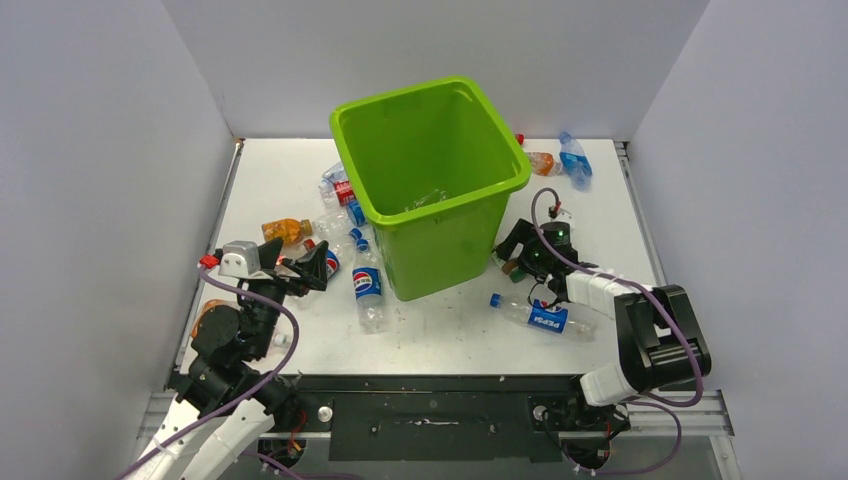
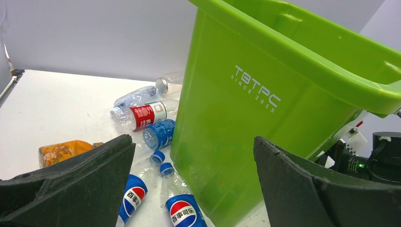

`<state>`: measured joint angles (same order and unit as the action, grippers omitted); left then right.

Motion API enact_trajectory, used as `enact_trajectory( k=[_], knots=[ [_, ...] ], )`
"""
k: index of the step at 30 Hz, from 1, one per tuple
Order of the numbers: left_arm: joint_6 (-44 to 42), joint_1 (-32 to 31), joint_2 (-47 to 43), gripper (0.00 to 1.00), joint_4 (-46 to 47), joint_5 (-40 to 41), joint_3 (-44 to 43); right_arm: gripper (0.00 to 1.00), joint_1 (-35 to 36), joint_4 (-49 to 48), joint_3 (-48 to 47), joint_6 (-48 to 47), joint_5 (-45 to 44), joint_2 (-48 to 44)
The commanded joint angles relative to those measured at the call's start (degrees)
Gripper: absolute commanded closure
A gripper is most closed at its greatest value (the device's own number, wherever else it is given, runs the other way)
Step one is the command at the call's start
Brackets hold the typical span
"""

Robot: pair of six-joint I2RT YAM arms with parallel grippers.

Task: Put the plastic bottles in the bin
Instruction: Pick up the plastic bottle at the center of the board.

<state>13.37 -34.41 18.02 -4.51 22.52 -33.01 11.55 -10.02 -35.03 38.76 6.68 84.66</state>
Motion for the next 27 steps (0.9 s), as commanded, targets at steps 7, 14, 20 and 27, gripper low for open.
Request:
enact_trajectory(
  k=[7, 14, 20, 27],
  knots=[
    [0.7, 0.22, 0.09, 0.04, 0.96, -0.82, -1.43, 0.04, 1.36, -4.2, 2.16, -2.04, 0.72, -0.41],
    [0.7, 0.22, 0.52, 0.04, 0.93, -0.89, -1.44, 0.35, 1.46, -7.95, 3.68, -1.68, -0.27, 0.23],
    [0.7, 0.22, 1.11, 0.04, 1.0, -0.99, -1.44, 0.06, 2.21, -5.26, 0.09, -2.3, 0.18, 3.83],
    [0.61, 0.23, 1.32, 0.04, 0.74, -0.82, -1.53, 0.14, 2.2, -2.1, -4.16, -3.35, -1.78, 7.26]
  ],
)
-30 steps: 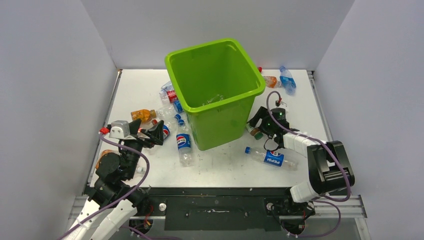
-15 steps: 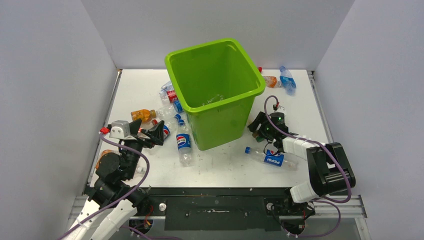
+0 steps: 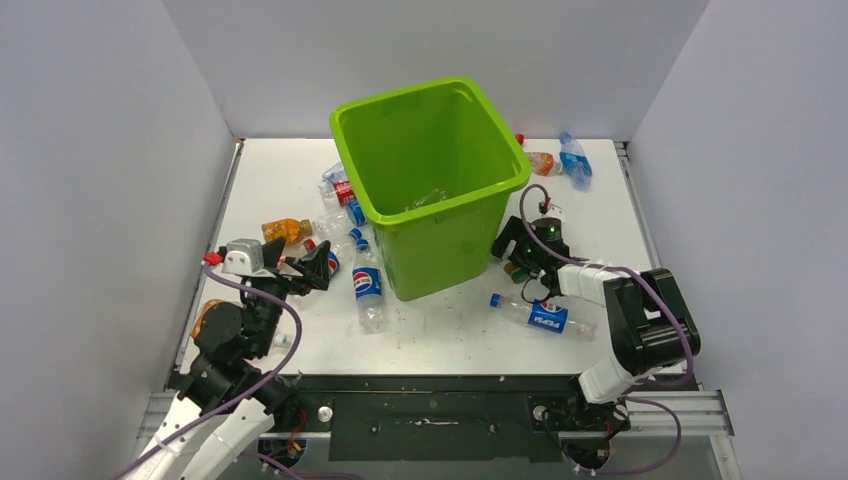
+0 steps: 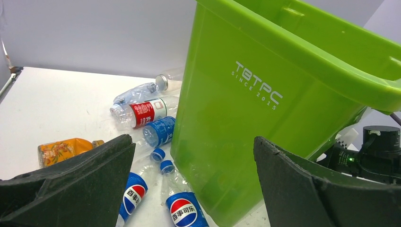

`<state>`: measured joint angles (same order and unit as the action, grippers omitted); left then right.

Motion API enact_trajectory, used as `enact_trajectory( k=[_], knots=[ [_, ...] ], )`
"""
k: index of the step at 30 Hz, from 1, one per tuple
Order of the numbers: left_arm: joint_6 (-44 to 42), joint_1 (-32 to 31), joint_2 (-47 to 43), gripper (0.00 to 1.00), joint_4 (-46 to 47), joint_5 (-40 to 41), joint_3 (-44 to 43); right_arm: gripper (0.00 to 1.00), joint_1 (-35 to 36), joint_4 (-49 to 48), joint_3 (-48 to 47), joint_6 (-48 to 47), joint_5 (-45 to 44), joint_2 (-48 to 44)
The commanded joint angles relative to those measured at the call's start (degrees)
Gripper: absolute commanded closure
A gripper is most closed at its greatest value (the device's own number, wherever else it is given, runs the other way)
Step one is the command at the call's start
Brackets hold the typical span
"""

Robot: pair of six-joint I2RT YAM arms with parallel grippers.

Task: Put the plastic bottles in the bin
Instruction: Pick up the plastic bottle at the center of the board.

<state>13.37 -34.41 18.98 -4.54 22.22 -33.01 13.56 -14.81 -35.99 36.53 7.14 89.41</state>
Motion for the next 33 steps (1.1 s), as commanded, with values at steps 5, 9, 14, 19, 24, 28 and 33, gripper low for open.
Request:
enact_trajectory(
  k=[5, 9, 14, 19, 24, 28, 33],
  knots=[
    [0.52, 0.22, 0.4, 0.04, 0.8, -0.44, -1.39, 0.42, 0.22, 5.42, -4.44, -0.43, -5.79, 3.74],
    [0.52, 0.22, 0.55, 0.04, 0.8, -0.51, -1.43, 0.55, -0.29, 7.71, -4.18, 0.4, -10.36, 1.94],
    [0.59, 0.22, 0.44, 0.04, 0.77, -0.38, -1.44, 0.76, -1.78, 8.37, -1.37, 4.83, -13.01, -5.9],
    [0.61, 0.22, 0.28, 0.04, 1.01, 0.96, -1.26, 0.95, -1.83, 14.18, -1.25, 7.64, -19.2, -19.74],
    [1.49, 0.31, -1.44, 0.04, 1.93, 6.6, -1.39, 0.95, -1.19, 27.86, -4.11, 9.83, -26.93, -38.6],
    [6.16, 0.26, -3.29, 0.04, 3.66, 6.44, -4.0, 0.95, -0.75, 30.25, -4.83, 6.96, -22.92, -55.39],
    [17.45, 0.31, 0.68, 0.04, 5.73, -4.11, -11.14, 0.95, -0.78, 16.5, -2.87, 2.12, 2.76, -68.46]
  ],
)
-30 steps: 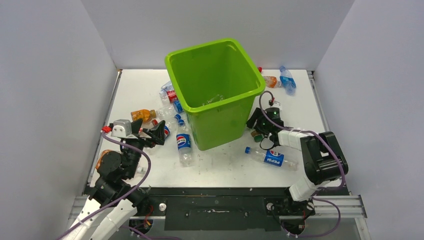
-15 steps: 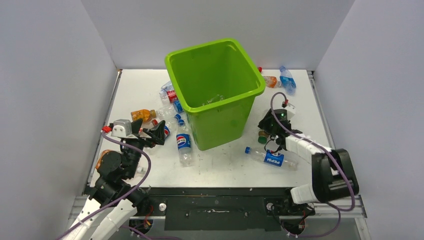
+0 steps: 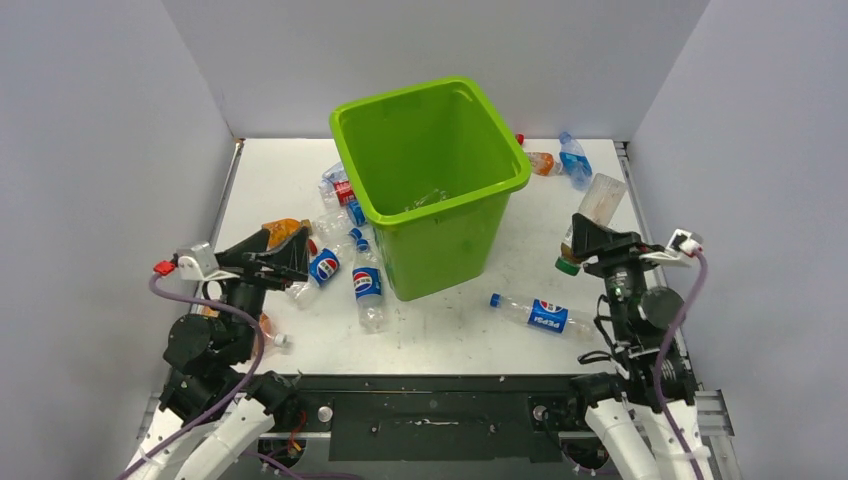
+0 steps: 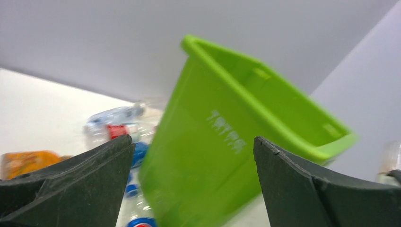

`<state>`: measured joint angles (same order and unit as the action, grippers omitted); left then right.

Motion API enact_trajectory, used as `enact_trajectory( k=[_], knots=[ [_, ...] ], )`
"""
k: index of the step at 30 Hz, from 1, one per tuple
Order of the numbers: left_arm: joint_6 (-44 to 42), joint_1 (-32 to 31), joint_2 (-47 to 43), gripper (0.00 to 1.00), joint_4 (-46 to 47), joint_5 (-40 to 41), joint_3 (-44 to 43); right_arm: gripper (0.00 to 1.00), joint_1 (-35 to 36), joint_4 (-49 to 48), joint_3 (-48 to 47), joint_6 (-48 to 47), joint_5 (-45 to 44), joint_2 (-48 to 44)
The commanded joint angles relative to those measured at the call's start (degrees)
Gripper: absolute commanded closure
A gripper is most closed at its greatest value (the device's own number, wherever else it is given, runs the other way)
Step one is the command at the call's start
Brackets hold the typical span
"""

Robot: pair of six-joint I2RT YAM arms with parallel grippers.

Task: Put the plastic bottles in the bin
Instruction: Pick up the plastic bottle at the center of the board.

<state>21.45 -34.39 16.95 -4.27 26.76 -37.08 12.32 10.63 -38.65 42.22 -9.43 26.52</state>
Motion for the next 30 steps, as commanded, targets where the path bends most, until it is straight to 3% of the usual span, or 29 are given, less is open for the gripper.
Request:
enact_trajectory(
  k=[1, 5, 7, 10, 14, 16, 18, 22, 30],
  knots=[
    [10.36, 0.29, 4.02, 0.04, 7.31, -14.1, -8.26, 0.95, 0.51, -11.7, -0.34, -3.13, 23.88, -6.71],
    [18.24, 0.29, 9.96, 0.04, 18.37, -36.14, -12.01, 0.95, 0.45, -21.39, -1.62, 2.26, 37.86, -8.66],
    [24.38, 0.2, 13.7, 0.04, 25.17, -43.19, -12.96, 0.95, 0.37, -28.03, -1.77, 7.42, 42.36, -8.64],
    [32.96, 0.04, 17.87, 0.04, 33.61, -44.46, -12.05, 0.95, 0.33, -41.35, -0.81, 16.38, 45.32, -7.05],
    [38.36, -2.95, 24.59, 0.04, 45.02, -49.05, -12.25, 0.95, 0.26, -64.37, -0.48, 28.86, 46.19, 0.13],
    [35.27, -8.76, 27.79, 0.04, 44.79, -50.41, -14.99, 0.95, 0.18, -72.02, -1.68, 33.64, 46.22, 4.2],
    [26.46, -17.11, 29.99, 0.04, 39.18, -48.09, -18.5, 0.95, 0.07, -76.73, -3.48, 36.32, 45.52, 7.23],
    [8.2, -32.48, 35.23, 0.04, 28.5, -38.56, -25.42, 0.95, -0.24, -78.18, -7.99, 36.74, 45.31, 10.65],
    [-4.52, -38.54, 45.61, 0.04, 27.16, -27.61, -32.6, 0.95, 0.05, -74.95, -13.81, 35.52, 46.24, 12.43]
  ],
)
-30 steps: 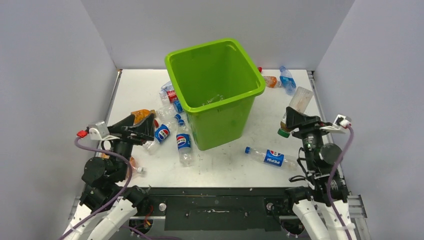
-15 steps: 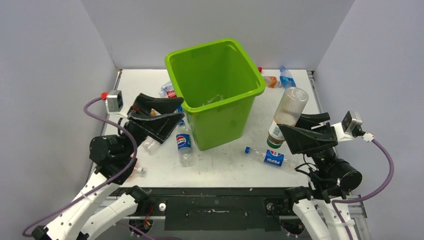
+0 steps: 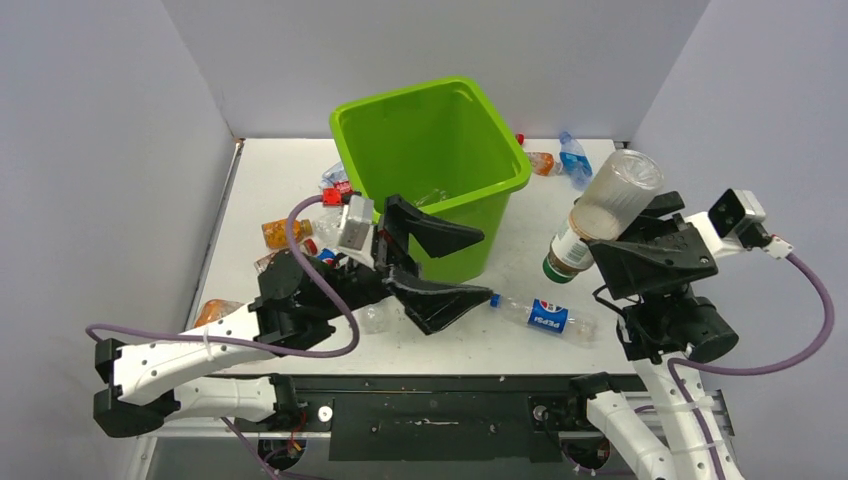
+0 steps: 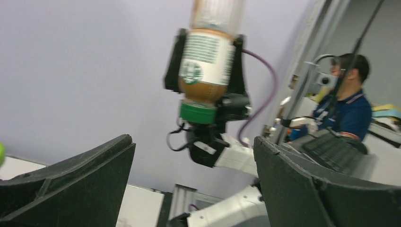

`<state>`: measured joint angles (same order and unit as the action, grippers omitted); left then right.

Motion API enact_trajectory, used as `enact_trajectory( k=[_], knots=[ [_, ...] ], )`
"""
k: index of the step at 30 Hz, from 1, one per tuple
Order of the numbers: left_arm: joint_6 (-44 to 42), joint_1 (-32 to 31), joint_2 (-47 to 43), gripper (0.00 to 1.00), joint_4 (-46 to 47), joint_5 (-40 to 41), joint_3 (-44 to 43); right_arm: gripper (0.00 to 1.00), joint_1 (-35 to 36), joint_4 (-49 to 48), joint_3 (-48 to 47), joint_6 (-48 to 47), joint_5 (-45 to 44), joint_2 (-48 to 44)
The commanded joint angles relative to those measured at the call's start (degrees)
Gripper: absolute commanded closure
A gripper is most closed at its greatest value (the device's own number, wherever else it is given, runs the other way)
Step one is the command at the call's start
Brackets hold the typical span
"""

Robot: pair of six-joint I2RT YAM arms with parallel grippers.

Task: Put the plastic bottles in the bin
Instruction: Pick up the plastic bottle at the center of the board.

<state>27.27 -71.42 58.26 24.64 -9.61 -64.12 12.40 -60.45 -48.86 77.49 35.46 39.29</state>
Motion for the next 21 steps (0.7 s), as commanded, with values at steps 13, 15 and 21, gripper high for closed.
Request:
enact_trajectory(
  k=[13, 15, 21],
  knots=[
    [-14.04, -4.6, 14.92, 0.04, 3.44, 4.07, -13.0, 0.95, 0.03, 1.83, -2.91, -2.38, 2.68, -2.81],
    [-13.54, -4.74, 15.96, 0.04, 4.01, 3.07, -13.74, 0.95, 0.07, 2.19, -2.59, -2.45, 2.75, -2.9],
    [-12.91, -4.83, 18.74, 0.04, 5.23, 2.74, -16.38, 0.95, 0.08, 3.29, -2.79, -2.51, 3.03, -3.35]
  ],
)
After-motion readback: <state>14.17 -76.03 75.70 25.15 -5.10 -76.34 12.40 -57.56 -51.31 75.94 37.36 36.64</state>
